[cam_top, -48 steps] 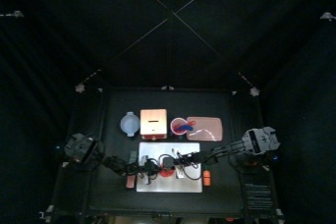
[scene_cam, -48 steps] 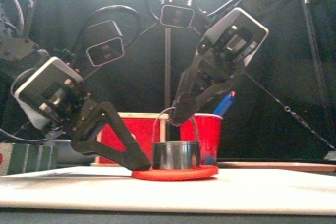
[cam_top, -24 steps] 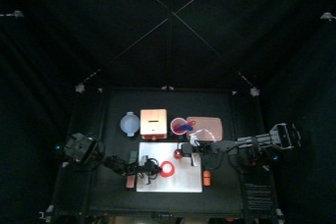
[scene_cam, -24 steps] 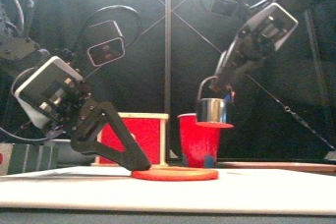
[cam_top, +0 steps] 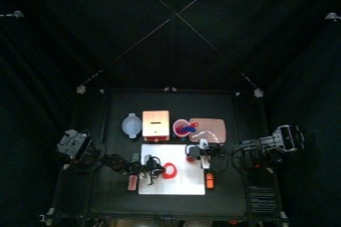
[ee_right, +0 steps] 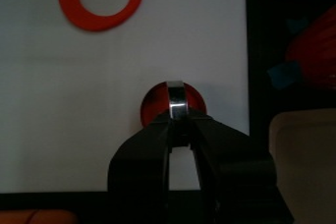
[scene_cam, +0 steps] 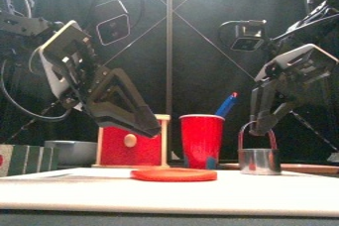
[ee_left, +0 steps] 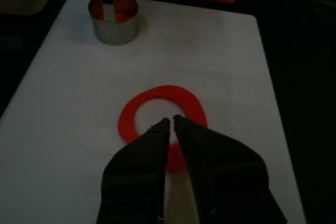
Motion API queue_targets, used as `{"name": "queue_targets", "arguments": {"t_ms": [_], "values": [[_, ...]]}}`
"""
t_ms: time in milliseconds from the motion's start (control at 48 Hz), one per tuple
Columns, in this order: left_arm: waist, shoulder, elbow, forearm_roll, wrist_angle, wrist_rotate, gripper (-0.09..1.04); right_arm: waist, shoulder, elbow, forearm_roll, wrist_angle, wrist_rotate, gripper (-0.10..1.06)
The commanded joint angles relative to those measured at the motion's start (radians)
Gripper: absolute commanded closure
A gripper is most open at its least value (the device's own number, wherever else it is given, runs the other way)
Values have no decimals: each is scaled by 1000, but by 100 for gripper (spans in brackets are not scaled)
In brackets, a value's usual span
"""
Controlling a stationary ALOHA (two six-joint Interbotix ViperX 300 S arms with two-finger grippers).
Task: Get the cutter from the drawer then cut the dough then place the extra dough in the bowl
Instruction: Place the extra dough in the bowl
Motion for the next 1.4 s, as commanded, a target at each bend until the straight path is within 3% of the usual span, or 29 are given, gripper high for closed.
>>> {"name": "queue_targets", "arguments": {"t_ms": [21,250,625,1062,1396], "values": [[11,-26,-20,3,-11,0,35,3,-9,-14,6,-5,2,36],[43,-26,-35,8,-3,3,32,9,-20,-44,18,-2,0,21],[118,14,-51,37,107,-2,16,34,-14,-95,32,11,0,21],[155,78,-86,97,210,-2,17,41,5,-87,54,6,0,21],[156,97,-92,106,310,-2,24,41,14,-91,71,-6,0,21]]}}
